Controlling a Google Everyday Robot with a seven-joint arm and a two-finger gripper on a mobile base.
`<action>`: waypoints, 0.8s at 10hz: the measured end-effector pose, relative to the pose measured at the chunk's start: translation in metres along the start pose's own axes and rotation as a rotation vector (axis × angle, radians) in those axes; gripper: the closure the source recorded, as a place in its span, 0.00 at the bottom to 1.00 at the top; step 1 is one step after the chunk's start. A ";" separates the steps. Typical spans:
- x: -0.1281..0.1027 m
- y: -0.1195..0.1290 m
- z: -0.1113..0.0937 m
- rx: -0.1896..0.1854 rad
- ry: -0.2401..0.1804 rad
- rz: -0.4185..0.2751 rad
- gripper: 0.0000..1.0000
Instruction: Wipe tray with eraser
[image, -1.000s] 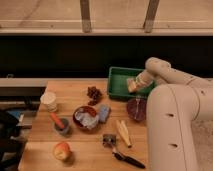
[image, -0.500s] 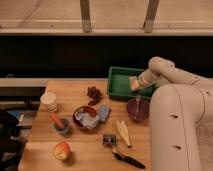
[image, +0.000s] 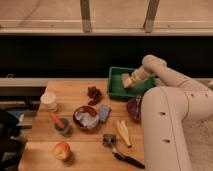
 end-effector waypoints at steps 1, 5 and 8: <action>0.000 0.012 0.005 -0.022 0.003 -0.020 1.00; 0.016 0.017 -0.006 0.019 0.023 -0.018 1.00; 0.036 -0.029 -0.039 0.123 0.016 0.041 1.00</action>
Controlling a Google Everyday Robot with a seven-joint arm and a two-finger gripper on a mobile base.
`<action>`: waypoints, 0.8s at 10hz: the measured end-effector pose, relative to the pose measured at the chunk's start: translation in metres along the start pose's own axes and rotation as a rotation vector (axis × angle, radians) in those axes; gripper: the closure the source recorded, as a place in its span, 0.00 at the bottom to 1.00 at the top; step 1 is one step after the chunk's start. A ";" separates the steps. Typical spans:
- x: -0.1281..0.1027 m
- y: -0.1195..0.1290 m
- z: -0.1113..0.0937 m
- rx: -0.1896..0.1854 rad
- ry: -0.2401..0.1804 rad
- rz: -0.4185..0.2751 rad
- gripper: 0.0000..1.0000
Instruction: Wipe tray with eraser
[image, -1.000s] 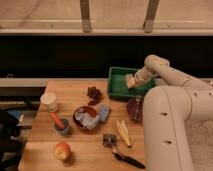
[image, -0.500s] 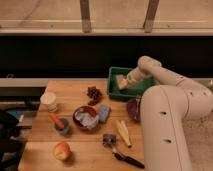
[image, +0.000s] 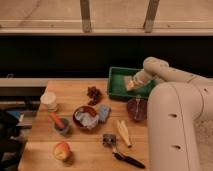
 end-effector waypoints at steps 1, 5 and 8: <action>-0.004 -0.013 -0.002 0.021 -0.001 0.009 1.00; -0.033 -0.035 0.017 0.019 0.010 0.049 1.00; -0.041 0.002 0.038 -0.055 0.015 0.010 1.00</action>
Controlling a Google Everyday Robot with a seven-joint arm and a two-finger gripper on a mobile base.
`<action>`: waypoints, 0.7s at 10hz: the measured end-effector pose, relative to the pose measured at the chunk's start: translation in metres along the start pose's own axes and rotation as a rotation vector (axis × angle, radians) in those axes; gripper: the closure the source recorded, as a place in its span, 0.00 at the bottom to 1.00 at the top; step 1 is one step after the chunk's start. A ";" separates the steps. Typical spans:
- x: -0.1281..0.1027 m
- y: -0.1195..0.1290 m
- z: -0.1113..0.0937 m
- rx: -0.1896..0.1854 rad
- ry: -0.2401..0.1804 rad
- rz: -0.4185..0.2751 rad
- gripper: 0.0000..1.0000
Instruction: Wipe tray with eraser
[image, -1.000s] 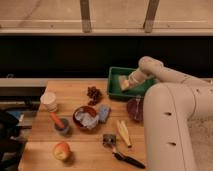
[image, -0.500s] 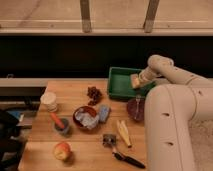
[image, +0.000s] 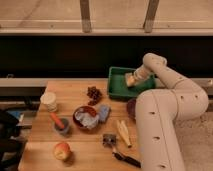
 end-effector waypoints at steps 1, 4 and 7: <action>0.006 0.010 0.001 -0.025 0.005 -0.012 1.00; 0.033 0.039 -0.001 -0.080 0.031 -0.043 1.00; 0.048 0.029 -0.026 -0.016 0.028 -0.024 1.00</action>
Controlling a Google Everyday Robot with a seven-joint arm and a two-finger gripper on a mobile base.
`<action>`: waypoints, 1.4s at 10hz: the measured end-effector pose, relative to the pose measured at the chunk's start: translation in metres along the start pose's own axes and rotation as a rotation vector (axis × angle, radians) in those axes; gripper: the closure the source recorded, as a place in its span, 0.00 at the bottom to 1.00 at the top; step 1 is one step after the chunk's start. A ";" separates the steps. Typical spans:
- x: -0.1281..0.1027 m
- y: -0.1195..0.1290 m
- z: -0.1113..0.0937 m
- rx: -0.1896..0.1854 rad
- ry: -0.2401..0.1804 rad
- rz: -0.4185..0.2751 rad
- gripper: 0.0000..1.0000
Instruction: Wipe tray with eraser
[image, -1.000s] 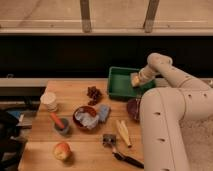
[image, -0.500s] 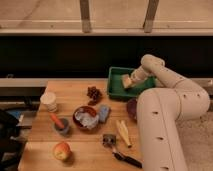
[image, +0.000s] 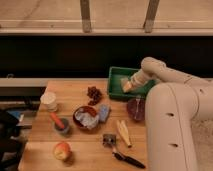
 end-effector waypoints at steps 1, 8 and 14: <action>0.004 -0.013 -0.012 0.030 -0.009 0.025 1.00; -0.014 -0.039 -0.006 0.044 -0.045 0.070 1.00; -0.019 0.042 0.028 -0.029 0.026 -0.005 1.00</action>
